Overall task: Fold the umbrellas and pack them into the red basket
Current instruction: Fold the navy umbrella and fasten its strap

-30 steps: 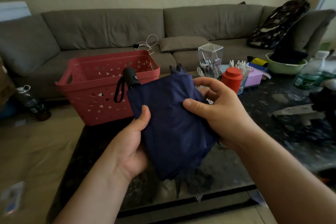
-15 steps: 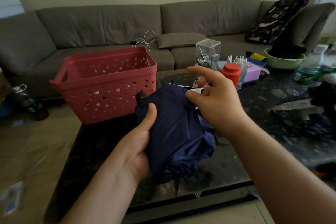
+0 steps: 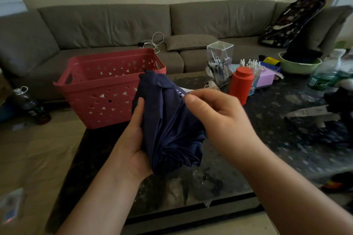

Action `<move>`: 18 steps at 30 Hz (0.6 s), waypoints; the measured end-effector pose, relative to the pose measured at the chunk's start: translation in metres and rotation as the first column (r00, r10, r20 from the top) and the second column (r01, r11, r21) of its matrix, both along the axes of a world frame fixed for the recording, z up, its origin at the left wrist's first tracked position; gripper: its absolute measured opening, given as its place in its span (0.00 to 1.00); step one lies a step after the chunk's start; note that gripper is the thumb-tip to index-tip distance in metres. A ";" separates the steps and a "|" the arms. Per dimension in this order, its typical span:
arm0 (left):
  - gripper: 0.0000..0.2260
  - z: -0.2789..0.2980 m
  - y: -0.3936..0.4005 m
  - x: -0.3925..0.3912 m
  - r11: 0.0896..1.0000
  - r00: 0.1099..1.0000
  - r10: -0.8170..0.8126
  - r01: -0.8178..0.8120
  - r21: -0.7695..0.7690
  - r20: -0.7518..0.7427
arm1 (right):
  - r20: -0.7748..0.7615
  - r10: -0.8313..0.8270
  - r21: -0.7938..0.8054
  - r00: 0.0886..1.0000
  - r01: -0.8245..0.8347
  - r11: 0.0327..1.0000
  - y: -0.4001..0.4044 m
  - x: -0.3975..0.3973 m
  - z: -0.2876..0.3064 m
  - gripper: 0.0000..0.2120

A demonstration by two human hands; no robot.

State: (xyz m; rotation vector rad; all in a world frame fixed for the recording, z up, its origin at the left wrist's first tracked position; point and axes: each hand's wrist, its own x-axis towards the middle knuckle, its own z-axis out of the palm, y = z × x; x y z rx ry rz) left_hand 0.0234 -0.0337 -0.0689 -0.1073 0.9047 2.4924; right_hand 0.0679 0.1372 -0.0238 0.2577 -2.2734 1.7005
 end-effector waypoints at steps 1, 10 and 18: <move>0.29 0.001 0.001 0.002 1.000 1.000 -0.002 0.002 0.008 -0.028 | 0.106 0.058 -0.033 0.993 -0.055 0.998 -0.003 0.000 0.001 0.13; 0.32 0.005 0.003 0.012 0.995 0.989 0.070 -0.079 -0.058 -0.134 | 0.267 0.262 -0.283 0.928 -0.184 0.941 -0.007 -0.003 0.001 0.10; 0.39 -0.023 -0.006 -0.012 0.991 0.989 0.070 -0.085 -0.107 -0.132 | 0.256 0.182 -0.282 0.949 -0.107 0.954 -0.004 -0.008 -0.003 0.06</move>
